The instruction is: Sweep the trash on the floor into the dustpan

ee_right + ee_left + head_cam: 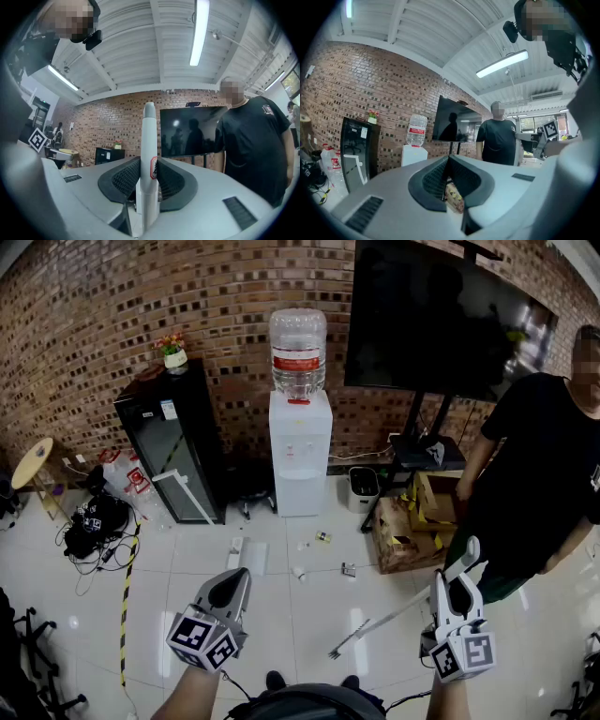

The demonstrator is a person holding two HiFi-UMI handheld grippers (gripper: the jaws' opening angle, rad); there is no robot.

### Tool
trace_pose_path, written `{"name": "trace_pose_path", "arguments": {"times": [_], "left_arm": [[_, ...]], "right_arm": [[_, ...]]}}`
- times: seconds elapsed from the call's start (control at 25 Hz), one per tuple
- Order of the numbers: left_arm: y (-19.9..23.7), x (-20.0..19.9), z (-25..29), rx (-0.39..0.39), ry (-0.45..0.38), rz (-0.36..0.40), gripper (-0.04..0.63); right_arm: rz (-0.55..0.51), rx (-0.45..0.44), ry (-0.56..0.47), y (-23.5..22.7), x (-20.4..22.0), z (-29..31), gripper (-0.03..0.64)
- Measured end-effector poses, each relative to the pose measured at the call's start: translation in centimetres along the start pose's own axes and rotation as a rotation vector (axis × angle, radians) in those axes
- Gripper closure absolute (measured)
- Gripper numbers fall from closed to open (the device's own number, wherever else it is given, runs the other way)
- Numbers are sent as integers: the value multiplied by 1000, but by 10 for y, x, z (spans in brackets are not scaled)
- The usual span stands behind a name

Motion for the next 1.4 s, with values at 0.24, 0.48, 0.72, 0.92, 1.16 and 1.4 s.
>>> {"name": "trace_pose_path", "arguments": {"times": [0.24, 0.48, 0.72, 0.92, 1.16, 1.4], "left_arm": [[54, 0, -4, 15, -21, -18, 589], [91, -4, 1, 47, -26, -29, 589], [112, -4, 27, 35, -19, -33, 589], [118, -7, 63, -8, 4, -32, 589], [105, -23, 130, -26, 8, -13, 589], [84, -19, 203, -40, 12, -58, 589]], "right_arm": [[-16, 15, -9, 35, 8, 34, 495], [-17, 62, -26, 47, 2, 69, 495], [-17, 19, -36, 52, 0, 109, 495], [-9, -36, -41, 37, 10, 145, 495], [5, -88, -45, -3, 16, 188, 495], [12, -161, -72, -59, 26, 219, 495]]}}
Point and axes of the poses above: the fingertips, and each gripper's own axes: z forward along the fingers, y to its left, x out of its underside, the point moved 4 cm from there along -z, backward along the fingers, and after that the axes turned 15 degrees about -x, right-handed, at the moved point
